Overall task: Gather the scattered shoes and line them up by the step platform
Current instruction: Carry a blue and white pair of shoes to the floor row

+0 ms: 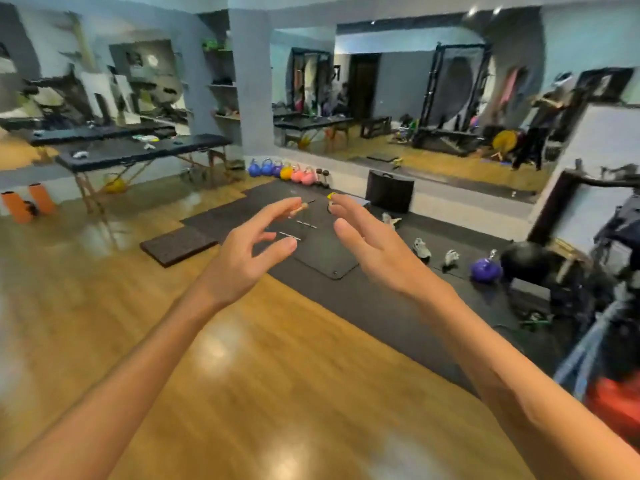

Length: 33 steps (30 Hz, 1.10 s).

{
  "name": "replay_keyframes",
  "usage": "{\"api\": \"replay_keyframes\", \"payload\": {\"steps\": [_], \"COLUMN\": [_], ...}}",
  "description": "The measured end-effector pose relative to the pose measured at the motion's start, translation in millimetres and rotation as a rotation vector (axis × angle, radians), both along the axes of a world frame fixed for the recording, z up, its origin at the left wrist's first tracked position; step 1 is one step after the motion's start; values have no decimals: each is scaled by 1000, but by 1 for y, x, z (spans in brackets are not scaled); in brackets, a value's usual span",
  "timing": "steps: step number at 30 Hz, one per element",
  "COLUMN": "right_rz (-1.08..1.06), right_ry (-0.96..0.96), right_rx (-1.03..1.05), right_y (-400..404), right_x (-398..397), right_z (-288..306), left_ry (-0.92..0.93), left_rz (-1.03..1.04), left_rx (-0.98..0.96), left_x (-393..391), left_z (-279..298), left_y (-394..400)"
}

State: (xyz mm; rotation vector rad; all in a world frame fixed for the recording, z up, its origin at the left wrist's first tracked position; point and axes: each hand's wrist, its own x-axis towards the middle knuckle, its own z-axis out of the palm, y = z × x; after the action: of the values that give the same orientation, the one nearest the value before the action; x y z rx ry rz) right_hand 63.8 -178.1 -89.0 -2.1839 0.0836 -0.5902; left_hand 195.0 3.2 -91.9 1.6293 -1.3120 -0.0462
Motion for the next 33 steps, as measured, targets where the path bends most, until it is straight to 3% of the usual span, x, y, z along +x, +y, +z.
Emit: {"api": "replay_keyframes", "payload": {"steps": [7, 15, 24, 33], "right_rz": [-268, -432, -499, -465], "right_ry": [27, 60, 175, 257], "right_rx": [-3, 26, 57, 81], "right_y": [-104, -267, -484, -634], "right_x": [28, 74, 136, 234], "right_z": [-33, -90, -98, -155], "left_ry": [23, -11, 87, 79], "left_rz": [-284, -434, -326, -371], "left_rx": [8, 74, 158, 242], "left_x": [71, 128, 228, 333], "left_z": [-14, -62, -90, -136], "left_y": [-148, -344, -519, -677]}}
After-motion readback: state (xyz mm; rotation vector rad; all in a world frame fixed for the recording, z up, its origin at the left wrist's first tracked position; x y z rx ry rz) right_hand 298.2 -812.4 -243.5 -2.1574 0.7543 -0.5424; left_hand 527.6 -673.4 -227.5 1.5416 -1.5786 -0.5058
